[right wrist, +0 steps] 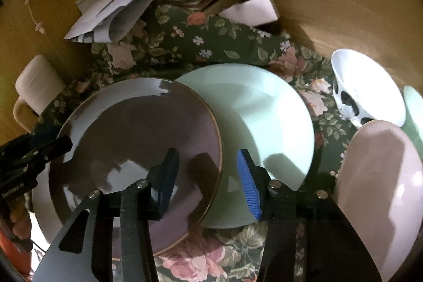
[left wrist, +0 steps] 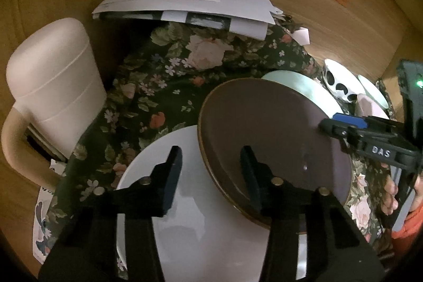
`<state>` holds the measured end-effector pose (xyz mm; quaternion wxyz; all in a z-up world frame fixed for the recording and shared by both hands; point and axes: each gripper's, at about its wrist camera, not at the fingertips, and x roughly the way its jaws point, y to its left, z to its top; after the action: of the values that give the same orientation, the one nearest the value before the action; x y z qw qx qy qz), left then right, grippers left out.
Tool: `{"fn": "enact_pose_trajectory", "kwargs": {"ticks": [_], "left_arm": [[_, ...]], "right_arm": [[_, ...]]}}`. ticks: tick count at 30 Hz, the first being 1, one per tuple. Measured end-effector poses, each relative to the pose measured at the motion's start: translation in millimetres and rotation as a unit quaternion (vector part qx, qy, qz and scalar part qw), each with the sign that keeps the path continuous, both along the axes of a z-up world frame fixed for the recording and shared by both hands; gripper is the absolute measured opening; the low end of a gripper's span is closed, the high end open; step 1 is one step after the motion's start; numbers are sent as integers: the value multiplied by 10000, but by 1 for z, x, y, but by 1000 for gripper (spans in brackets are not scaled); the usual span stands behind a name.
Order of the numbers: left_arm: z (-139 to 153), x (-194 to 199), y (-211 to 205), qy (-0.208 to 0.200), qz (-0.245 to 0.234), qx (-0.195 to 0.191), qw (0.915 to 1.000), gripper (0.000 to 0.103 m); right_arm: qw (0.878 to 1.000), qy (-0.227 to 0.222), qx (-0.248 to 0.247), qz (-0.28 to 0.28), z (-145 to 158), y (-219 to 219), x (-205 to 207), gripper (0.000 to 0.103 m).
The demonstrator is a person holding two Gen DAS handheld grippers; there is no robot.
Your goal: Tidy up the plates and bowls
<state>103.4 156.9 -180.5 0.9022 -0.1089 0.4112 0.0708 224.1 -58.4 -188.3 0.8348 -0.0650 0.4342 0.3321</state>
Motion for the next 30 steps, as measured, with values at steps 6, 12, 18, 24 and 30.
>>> {"fn": "enact_pose_trajectory", "kwargs": {"ticks": [6, 12, 18, 24, 30], "left_arm": [[-1, 1, -3, 56, -97, -56, 9999, 39], [-3, 2, -5, 115, -201, -175, 9996, 32], [-3, 4, -9, 121, -301, -252, 9992, 31], [-4, 5, -6, 206, -191, -350, 9990, 31], [-1, 1, -10, 180, -166, -221, 9995, 31]], "right_arm": [[9997, 214, 22, 90, -8, 6, 5, 34], [9995, 277, 73, 143, -11, 12, 7, 34], [9988, 423, 203, 136, -14, 11, 9, 32], [9991, 333, 246, 110, -7, 2, 2, 30], [9994, 285, 207, 52, -6, -1, -7, 29]]}}
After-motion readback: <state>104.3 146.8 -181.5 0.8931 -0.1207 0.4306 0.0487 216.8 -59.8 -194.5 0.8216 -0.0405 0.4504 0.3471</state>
